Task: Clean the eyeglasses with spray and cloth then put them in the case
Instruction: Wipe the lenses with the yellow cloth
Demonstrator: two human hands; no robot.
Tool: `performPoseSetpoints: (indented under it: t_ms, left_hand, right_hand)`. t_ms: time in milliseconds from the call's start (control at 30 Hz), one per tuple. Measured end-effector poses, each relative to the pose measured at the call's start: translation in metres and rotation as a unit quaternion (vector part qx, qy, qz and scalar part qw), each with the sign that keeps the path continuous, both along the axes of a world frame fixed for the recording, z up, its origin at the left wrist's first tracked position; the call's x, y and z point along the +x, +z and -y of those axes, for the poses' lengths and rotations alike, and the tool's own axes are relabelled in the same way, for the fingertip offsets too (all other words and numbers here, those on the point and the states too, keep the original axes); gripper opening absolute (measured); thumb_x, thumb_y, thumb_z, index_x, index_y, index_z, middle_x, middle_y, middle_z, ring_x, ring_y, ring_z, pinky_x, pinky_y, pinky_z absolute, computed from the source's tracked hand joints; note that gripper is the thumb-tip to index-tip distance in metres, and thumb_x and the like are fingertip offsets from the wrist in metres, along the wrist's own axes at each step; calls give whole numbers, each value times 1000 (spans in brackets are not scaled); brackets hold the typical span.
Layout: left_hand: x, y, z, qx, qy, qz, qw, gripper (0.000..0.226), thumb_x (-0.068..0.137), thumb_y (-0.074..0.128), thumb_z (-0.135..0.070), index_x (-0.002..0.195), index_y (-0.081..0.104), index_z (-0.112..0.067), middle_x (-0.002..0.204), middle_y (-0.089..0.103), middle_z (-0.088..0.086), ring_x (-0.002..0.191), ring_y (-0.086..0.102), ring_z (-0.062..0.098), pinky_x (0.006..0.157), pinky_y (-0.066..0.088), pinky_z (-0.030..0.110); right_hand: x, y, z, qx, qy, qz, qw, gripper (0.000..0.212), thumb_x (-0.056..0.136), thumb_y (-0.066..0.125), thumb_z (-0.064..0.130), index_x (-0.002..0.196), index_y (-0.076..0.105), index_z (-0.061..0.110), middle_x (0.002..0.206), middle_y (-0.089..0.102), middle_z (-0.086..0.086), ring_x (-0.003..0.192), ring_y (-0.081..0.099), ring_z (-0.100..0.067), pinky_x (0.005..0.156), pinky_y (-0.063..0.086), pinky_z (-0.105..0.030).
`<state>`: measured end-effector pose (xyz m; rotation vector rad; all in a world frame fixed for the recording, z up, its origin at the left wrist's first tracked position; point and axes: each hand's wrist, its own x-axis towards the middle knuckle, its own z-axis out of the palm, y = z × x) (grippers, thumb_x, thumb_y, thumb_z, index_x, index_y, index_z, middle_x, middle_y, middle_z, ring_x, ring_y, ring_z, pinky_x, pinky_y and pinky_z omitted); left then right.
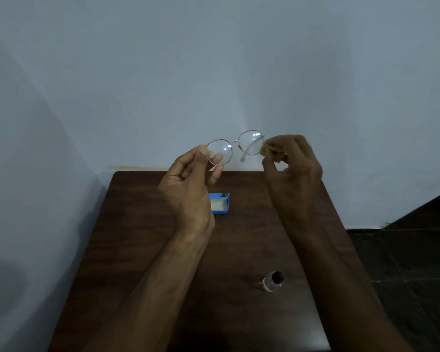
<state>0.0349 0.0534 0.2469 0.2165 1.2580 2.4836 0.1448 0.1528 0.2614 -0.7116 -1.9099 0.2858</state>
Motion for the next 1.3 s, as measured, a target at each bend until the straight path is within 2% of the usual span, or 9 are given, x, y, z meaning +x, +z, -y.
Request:
performPoseSetpoints:
  t_ms: [167, 300, 400, 500, 600, 667, 833, 1200, 1300]
  left_hand:
    - [4, 4, 0, 3, 3, 7, 1000, 19, 97, 74, -8, 109, 75, 7, 86, 78, 11, 78, 78, 20, 70, 64, 30]
    - [6, 6, 0, -9, -2, -6, 1000, 19, 97, 74, -7, 111, 75, 7, 90, 79, 13, 83, 80, 24, 72, 66, 33]
    - [11, 6, 2, -18, -5, -4, 1000, 13, 96, 74, -6, 108, 77, -1, 92, 82, 10, 89, 82, 29, 72, 67, 34]
    - [10, 6, 4, -11, -10, 7, 1000, 11, 96, 74, -6, 106, 77, -3, 93, 82, 10, 91, 82, 32, 73, 67, 36]
    - [12, 6, 5, -11, -14, -4, 1000, 10, 97, 73, -6, 105, 76, -3, 89, 82, 6, 88, 82, 29, 73, 67, 35]
    - [14, 7, 6, -14, -18, -27, 999, 10, 97, 73, -5, 105, 76, -2, 89, 82, 7, 88, 82, 28, 74, 67, 35]
    - [15, 5, 9, -22, -16, -62, 998, 14, 96, 73, -2, 108, 76, 3, 89, 82, 7, 88, 82, 28, 74, 67, 34]
    - [19, 1, 12, -22, -18, -58, 998, 11, 95, 72, 2, 104, 77, -1, 85, 82, 3, 81, 81, 20, 73, 66, 30]
    - [24, 1, 13, -24, -11, -73, 997, 11, 96, 71, 3, 105, 76, 1, 81, 82, -1, 75, 79, 13, 68, 65, 26]
  right_hand:
    - [1, 5, 11, -164, 34, -164, 972, 12, 91, 77, 6, 102, 71, 7, 98, 71, -6, 91, 69, -19, 77, 63, -31]
    - [4, 5, 3, -352, 127, -335, 865, 17, 90, 77, 2, 106, 72, -4, 98, 76, -19, 94, 74, -32, 87, 63, -42]
    - [7, 7, 4, -390, 136, -410, 813, 14, 90, 74, -5, 104, 71, -5, 94, 77, -14, 93, 75, -29, 90, 62, -43]
    - [13, 8, 7, -299, 73, -380, 872, 17, 90, 78, 0, 104, 71, -5, 98, 75, -20, 96, 73, -38, 90, 63, -49]
    - [14, 8, 11, -142, 30, -208, 967, 10, 91, 77, 2, 101, 73, 3, 99, 72, -9, 93, 69, -22, 80, 63, -35]
    - [13, 8, 10, -54, 14, -112, 992, 9, 93, 74, 3, 101, 75, 6, 103, 71, -5, 93, 67, -16, 79, 60, -31]
    - [7, 0, 19, 53, 15, 10, 998, 11, 97, 69, 5, 105, 77, 7, 111, 73, -5, 102, 66, -24, 85, 56, -34]
    - [-7, 9, 37, 32, 41, -17, 998, 9, 96, 72, 7, 103, 77, 5, 105, 73, -5, 94, 68, -22, 79, 58, -37]
    - [-12, 7, 56, 58, 47, 32, 997, 7, 95, 72, 7, 100, 77, 8, 106, 72, -4, 94, 66, -21, 78, 56, -33]
